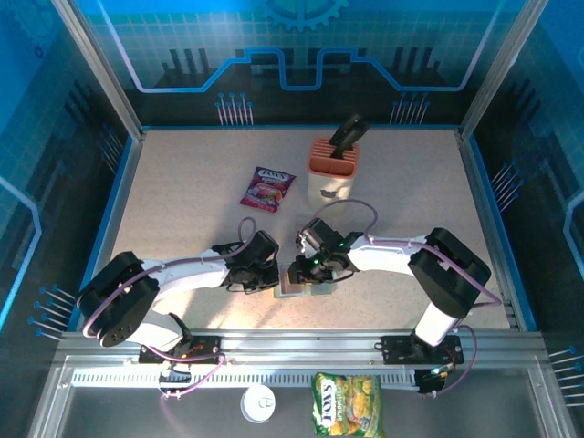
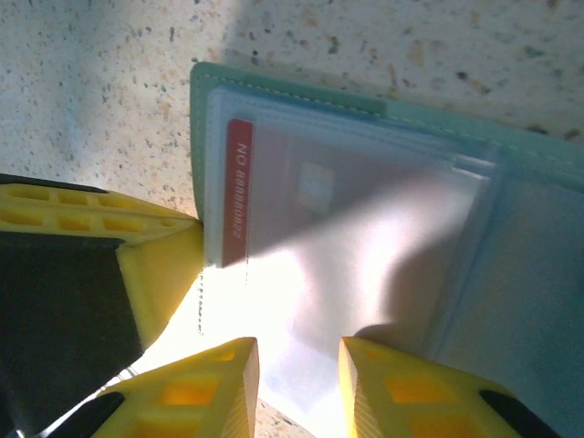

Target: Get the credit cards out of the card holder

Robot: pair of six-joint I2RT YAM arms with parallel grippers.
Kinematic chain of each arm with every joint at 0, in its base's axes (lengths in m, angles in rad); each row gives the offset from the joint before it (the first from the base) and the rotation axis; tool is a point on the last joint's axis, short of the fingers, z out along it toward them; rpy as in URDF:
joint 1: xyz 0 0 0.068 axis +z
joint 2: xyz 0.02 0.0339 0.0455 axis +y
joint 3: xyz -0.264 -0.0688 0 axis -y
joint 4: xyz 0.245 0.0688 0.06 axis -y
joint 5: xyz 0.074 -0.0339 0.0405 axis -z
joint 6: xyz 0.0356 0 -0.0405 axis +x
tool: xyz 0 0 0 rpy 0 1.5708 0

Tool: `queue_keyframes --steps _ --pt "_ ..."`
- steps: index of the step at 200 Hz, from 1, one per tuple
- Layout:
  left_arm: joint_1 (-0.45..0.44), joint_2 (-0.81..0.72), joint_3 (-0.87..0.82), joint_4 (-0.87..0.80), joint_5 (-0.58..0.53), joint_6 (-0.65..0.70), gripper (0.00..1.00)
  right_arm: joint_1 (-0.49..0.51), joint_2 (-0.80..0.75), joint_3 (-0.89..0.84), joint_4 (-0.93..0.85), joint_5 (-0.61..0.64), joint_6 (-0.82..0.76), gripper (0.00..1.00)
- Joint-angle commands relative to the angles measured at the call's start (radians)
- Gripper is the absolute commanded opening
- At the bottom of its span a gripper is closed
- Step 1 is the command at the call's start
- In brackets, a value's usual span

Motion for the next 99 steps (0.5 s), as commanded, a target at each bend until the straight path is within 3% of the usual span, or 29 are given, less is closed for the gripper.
queue_keyframes --steps 1,99 --pt "0.010 0.012 0.012 -0.057 -0.024 0.024 0.00 0.002 -0.030 -0.015 -0.052 0.042 -0.006 0.29" --pt "0.010 -0.030 0.043 -0.096 -0.030 0.038 0.00 -0.012 -0.044 -0.056 -0.013 0.026 0.004 0.28"
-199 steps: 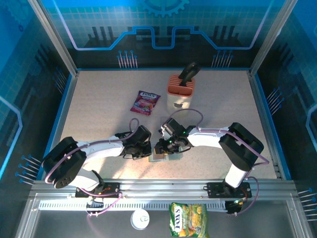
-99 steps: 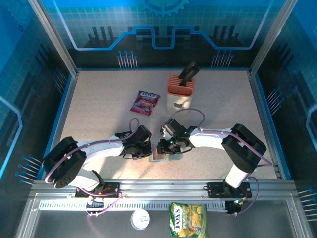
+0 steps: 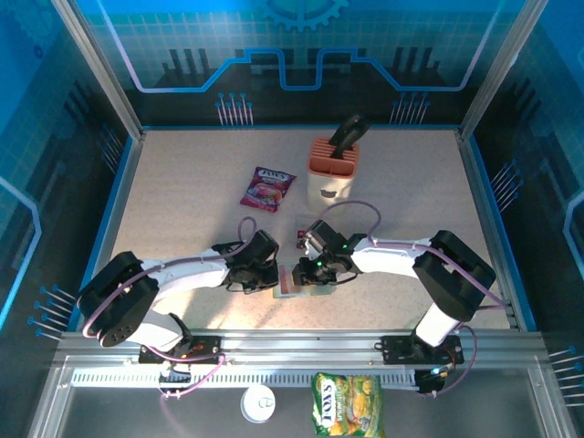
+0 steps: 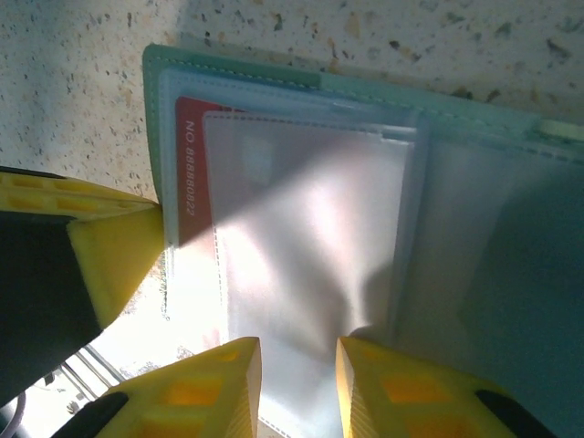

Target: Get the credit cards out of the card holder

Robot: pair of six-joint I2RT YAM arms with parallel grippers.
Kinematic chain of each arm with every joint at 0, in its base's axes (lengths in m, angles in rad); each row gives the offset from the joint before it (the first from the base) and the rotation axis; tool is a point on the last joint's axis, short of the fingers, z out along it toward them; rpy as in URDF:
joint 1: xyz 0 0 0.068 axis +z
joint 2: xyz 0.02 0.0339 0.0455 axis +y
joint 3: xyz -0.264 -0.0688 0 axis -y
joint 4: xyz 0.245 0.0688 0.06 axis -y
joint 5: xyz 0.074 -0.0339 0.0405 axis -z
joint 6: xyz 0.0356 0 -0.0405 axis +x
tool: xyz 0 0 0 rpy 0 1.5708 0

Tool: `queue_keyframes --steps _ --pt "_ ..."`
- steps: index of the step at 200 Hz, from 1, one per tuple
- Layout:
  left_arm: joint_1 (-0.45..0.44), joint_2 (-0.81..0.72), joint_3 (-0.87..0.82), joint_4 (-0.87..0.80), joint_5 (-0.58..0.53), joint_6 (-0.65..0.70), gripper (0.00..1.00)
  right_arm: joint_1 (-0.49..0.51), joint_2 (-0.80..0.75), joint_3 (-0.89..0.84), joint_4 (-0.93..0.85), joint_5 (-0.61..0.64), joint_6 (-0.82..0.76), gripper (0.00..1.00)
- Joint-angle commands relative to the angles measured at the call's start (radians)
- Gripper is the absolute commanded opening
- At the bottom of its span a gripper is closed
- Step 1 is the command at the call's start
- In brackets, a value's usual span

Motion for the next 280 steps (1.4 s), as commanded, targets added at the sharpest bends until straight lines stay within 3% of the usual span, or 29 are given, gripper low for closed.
queue_keyframes --steps 1,45,87,142,198,280 --pt "0.010 -0.031 0.031 -0.066 -0.022 0.026 0.00 -0.009 -0.018 -0.028 0.003 0.000 0.004 0.28" --pt "0.011 -0.076 0.065 -0.044 0.020 0.013 0.00 -0.015 -0.019 -0.038 0.020 -0.010 0.008 0.28" --pt "0.011 -0.059 0.041 0.061 0.094 -0.036 0.11 -0.027 -0.017 -0.057 0.052 -0.022 0.020 0.27" --pt "0.011 0.020 0.002 0.181 0.165 -0.084 0.16 -0.050 -0.016 -0.097 0.131 -0.070 0.051 0.27" --pt "0.011 0.052 0.006 0.167 0.160 -0.090 0.22 -0.057 -0.029 -0.110 0.144 -0.078 0.056 0.27" --pt "0.012 0.070 -0.002 0.231 0.200 -0.105 0.16 -0.058 -0.041 -0.118 0.151 -0.085 0.058 0.27"
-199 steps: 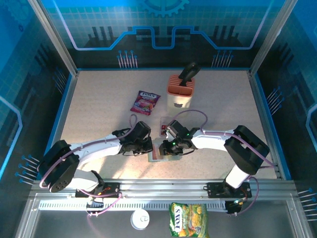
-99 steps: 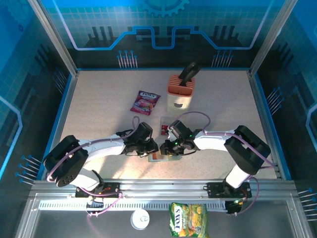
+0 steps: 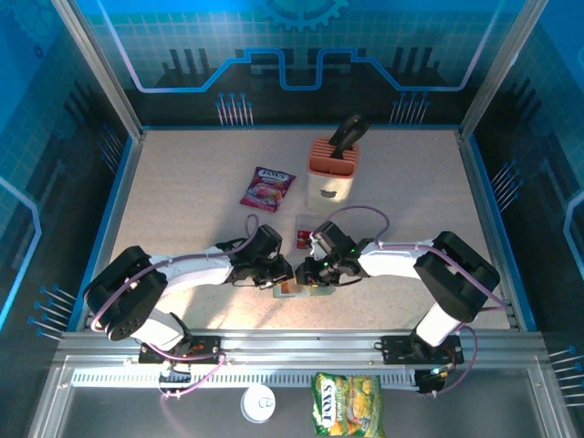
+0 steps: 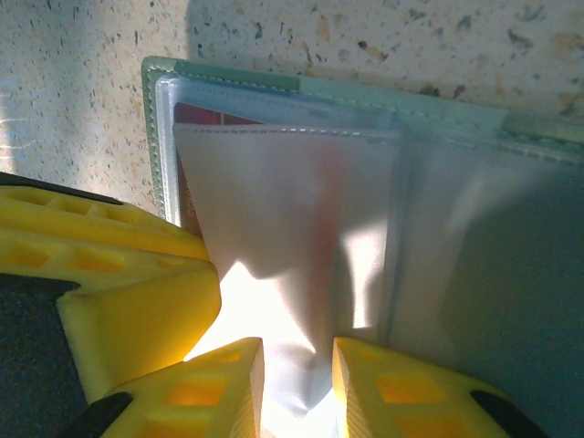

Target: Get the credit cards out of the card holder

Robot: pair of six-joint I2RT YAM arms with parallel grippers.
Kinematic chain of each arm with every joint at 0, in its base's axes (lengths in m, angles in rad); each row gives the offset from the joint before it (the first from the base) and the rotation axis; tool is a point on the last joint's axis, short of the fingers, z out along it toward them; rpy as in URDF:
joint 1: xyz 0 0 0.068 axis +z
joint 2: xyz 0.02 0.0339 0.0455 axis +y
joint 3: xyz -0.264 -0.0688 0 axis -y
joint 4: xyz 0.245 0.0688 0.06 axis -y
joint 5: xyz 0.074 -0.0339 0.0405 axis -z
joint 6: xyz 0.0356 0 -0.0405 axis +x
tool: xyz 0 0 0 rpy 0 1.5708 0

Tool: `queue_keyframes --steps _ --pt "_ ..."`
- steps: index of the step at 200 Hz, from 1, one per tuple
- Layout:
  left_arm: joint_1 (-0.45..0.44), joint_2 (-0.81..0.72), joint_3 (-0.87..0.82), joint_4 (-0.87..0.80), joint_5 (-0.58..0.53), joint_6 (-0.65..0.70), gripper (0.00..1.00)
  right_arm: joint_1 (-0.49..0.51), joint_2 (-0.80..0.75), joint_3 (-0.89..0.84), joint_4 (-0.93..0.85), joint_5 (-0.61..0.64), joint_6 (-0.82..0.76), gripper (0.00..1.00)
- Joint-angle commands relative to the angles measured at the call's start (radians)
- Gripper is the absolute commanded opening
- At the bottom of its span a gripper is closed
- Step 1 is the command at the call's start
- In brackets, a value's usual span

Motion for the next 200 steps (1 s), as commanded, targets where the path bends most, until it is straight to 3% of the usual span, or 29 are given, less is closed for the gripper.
queue_keyframes --steps 1,38,73,102,140,200 --pt "0.005 0.017 -0.011 0.042 0.040 -0.023 0.16 -0.012 -0.023 -0.018 -0.005 -0.005 0.012 0.27" --pt "0.005 0.005 -0.019 0.061 0.041 -0.034 0.07 -0.012 -0.029 -0.022 -0.003 -0.004 0.013 0.27" --pt "0.004 -0.025 -0.020 0.048 0.028 -0.032 0.06 -0.012 -0.039 -0.023 -0.003 -0.005 0.014 0.27" --pt "0.005 -0.048 -0.036 0.079 0.025 -0.038 0.16 -0.013 -0.050 -0.024 -0.003 -0.001 0.014 0.27" --pt "0.006 -0.060 -0.051 0.116 0.030 -0.050 0.15 -0.013 -0.069 -0.030 -0.002 0.006 0.019 0.27" --pt "0.007 -0.072 -0.069 0.154 0.028 -0.060 0.22 -0.017 -0.091 -0.043 0.001 0.006 0.024 0.25"
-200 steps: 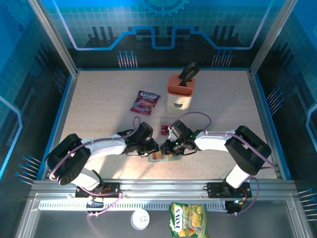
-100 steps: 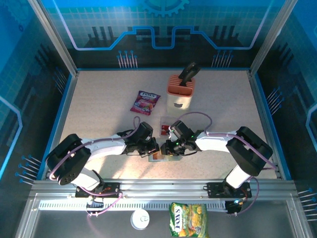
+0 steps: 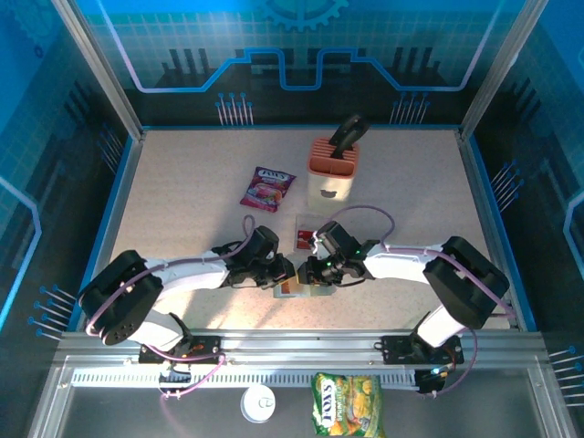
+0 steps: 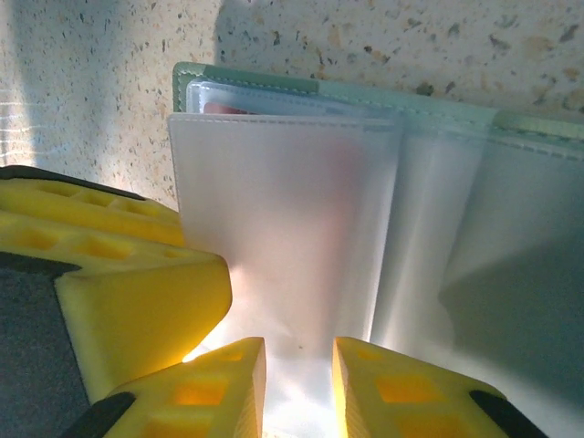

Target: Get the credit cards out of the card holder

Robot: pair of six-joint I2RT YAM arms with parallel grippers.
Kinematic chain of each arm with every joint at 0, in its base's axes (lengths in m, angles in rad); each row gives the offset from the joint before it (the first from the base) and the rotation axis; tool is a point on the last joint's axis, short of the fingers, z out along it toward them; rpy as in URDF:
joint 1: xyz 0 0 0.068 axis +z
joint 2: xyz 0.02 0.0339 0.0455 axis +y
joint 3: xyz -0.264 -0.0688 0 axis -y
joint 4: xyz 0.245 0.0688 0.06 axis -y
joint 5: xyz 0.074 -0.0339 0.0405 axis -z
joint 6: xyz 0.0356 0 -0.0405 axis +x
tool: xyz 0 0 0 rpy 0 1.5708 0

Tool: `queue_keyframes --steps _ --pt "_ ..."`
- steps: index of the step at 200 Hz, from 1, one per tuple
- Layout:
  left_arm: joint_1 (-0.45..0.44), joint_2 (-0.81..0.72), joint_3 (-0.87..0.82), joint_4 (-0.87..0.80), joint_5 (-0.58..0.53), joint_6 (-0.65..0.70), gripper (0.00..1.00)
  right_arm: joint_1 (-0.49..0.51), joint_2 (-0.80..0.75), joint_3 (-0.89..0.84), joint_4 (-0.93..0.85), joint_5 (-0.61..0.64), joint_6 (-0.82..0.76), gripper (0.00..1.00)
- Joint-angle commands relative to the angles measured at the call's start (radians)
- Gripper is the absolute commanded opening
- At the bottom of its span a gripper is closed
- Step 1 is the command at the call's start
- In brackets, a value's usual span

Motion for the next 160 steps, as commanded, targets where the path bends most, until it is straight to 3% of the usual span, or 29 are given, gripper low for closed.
queue_keyframes --steps 1,77,160 --pt "0.005 -0.030 -0.009 0.034 0.014 -0.016 0.23 -0.011 -0.030 -0.013 -0.004 0.000 0.013 0.25" --pt "0.006 -0.037 0.017 0.036 0.036 -0.015 0.23 -0.029 -0.141 -0.010 -0.086 0.033 -0.002 0.26" --pt "-0.005 0.031 0.114 0.037 0.083 0.009 0.23 -0.123 -0.310 -0.027 -0.212 0.072 -0.047 0.26"
